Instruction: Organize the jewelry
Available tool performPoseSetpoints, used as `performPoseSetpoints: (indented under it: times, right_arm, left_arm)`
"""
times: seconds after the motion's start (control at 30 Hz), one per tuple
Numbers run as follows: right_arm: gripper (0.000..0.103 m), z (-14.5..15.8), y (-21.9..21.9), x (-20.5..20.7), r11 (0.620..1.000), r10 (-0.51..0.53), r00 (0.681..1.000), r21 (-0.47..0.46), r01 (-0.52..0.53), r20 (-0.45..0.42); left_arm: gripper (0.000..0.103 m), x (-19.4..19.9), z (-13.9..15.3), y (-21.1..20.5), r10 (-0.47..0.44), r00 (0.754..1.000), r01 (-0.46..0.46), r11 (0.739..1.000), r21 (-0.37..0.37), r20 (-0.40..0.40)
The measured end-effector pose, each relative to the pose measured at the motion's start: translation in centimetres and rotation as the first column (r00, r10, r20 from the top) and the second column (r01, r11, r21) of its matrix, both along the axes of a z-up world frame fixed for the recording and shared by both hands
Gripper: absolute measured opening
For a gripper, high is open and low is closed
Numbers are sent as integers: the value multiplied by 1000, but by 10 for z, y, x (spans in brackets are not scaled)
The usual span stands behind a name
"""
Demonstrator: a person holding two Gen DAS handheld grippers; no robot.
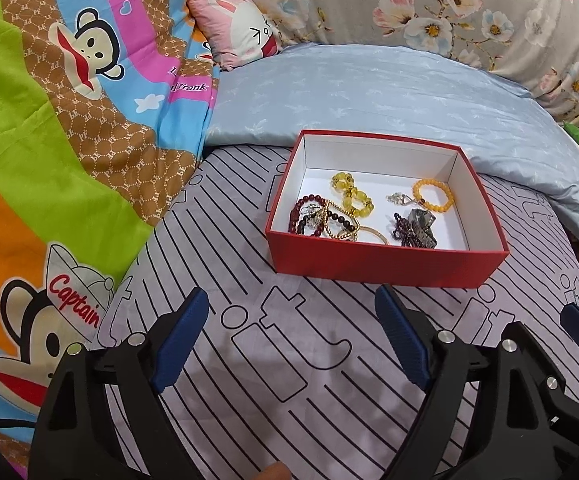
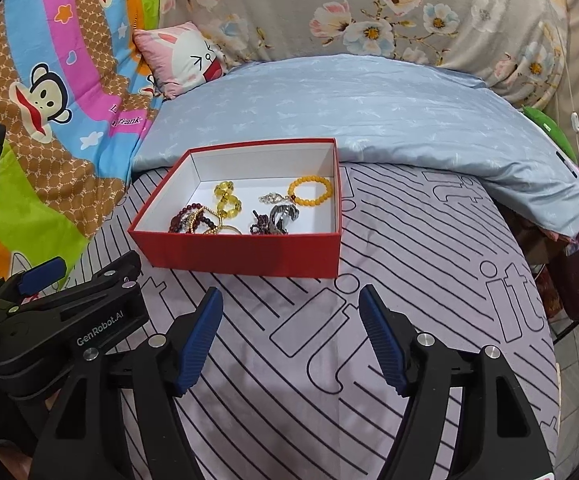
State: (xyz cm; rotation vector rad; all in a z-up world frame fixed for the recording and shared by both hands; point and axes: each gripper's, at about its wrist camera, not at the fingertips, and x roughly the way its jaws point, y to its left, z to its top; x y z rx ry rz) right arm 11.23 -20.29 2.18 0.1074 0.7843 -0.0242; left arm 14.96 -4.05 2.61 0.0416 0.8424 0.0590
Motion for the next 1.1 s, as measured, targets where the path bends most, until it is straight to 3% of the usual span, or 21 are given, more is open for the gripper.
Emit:
performPoseSetpoints:
  times: [0.5,1.1]
  right_arm:
    - [68,-3,8,-4,999,-2,1000,-43,2,-4]
    - [68,-6,6,-4,999,-8,1000,-33,8,-12]
  left_arm:
    - [81,-6,-4,3,-2,1000,2,1000,25,2]
    - [81,-2,-5,1,-10,1000,10,999,32,-8]
